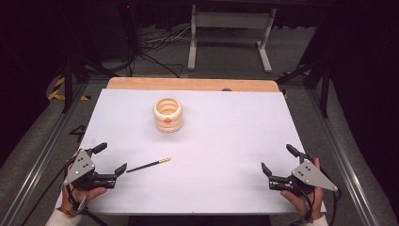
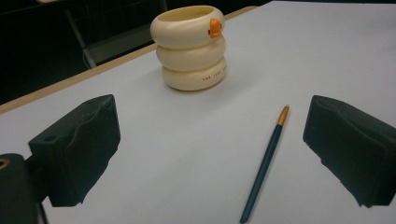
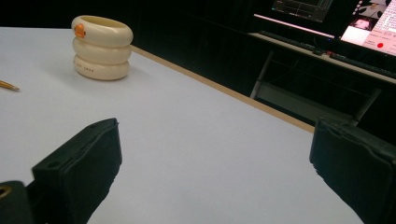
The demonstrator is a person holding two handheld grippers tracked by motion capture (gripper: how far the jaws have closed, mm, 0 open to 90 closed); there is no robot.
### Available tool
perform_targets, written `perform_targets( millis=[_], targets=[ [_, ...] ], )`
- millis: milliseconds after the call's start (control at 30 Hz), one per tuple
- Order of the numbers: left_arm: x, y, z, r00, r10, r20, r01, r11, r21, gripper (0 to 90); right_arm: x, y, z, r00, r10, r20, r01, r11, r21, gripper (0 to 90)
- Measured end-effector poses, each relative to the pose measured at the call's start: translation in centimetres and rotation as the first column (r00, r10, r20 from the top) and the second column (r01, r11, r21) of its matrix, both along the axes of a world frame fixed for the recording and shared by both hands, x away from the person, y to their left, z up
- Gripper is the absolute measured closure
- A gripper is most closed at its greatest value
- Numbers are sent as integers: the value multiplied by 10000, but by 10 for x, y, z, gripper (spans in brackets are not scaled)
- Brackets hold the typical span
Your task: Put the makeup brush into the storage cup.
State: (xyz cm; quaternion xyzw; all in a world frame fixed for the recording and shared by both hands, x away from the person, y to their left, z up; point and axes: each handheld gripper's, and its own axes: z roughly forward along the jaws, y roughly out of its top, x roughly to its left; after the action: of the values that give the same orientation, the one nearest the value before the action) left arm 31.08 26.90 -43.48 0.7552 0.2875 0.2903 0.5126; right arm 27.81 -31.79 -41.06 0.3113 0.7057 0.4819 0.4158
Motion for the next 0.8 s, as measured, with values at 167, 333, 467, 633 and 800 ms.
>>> perform_targets(
  millis=[167,333,467,633,800],
  targets=[
    [7,-5,9,9975,-305,-634,335,9983,469,48,2,2,-1,9997,33,-233,-34,10000,-34,32],
    [11,-16,21,9926,-728,-974,834,9904,1102,50,3,2,-3,9994,70,-327,-74,9999,-124,33],
    [19,-28,27,9796,-1157,-1644,1405,9789,1486,51,5,1,-4,9989,39,-464,-42,10000,-63,33],
    [35,-52,36,9609,-1476,-2345,2095,9408,2665,88,5,4,-6,9982,111,-593,-127,9996,-261,34],
    [51,-78,38,9214,-1800,-3443,3119,8711,3793,129,4,5,-7,9975,152,-691,-174,9993,-325,35]
  ],
)
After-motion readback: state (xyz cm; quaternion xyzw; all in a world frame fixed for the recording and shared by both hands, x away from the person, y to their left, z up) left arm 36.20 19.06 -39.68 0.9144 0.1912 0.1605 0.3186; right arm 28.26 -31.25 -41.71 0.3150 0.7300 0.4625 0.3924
